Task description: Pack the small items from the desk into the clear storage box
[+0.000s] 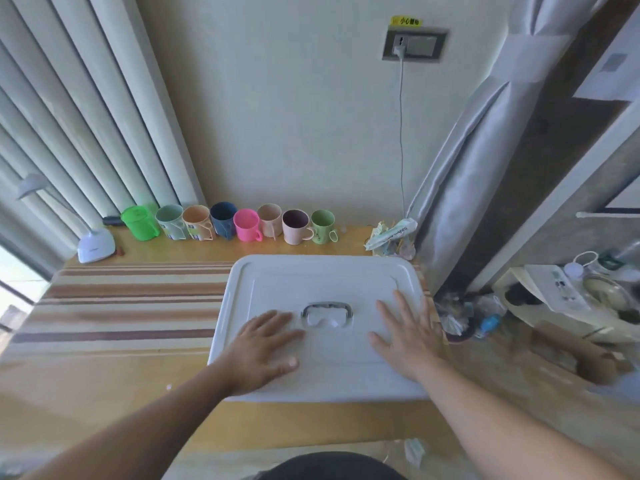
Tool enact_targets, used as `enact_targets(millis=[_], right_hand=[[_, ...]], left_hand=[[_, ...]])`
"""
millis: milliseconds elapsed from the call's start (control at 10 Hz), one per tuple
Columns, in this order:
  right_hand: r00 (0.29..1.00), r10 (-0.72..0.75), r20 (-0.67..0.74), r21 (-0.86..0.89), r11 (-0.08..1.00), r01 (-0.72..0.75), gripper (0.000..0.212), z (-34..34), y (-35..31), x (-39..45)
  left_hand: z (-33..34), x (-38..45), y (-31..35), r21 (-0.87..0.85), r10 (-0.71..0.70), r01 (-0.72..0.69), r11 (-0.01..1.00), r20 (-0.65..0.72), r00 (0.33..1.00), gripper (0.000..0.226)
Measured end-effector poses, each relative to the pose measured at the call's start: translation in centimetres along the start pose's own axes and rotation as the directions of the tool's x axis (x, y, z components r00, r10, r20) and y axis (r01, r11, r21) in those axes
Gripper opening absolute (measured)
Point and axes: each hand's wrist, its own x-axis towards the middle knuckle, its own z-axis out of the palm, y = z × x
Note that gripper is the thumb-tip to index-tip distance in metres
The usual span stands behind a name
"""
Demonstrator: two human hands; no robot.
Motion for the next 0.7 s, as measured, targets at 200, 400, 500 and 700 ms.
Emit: enact_targets(millis=[200,400,500,700], right_hand=[[1.000,0.016,0.004,0.011,1.000,-0.016,0.079,0.0,-0.1,0.0],[1.000,0.018,0.026,0.034,0.999,-0.019,0.078,0.0,0.0,-0.1],[0.996,0.019,0.091,0.051,0.998,-0.023,0.076,-1.3,-0.1,-0.3],[0.994,-0.013,-0.109,-0.035,0.999,0.009,0.070,-11.8,-1.0,1.7]], left_hand=[[-0.3,3.6,-2.6,0.094,-0.459,0.480,0.872,-0.181,0.870,0.077],[-0.5,3.9,-2.4,0.117,-0.482,0.489,0.865,-0.081,0.872,0.078],[-2.4,3.8,-2.4,0.147,-0.485,0.482,0.864,-0.020,0.875,0.079],[-13.3,7.0,-2.2,0.048,-0.338,0.363,0.931,-0.266,0.903,0.047]])
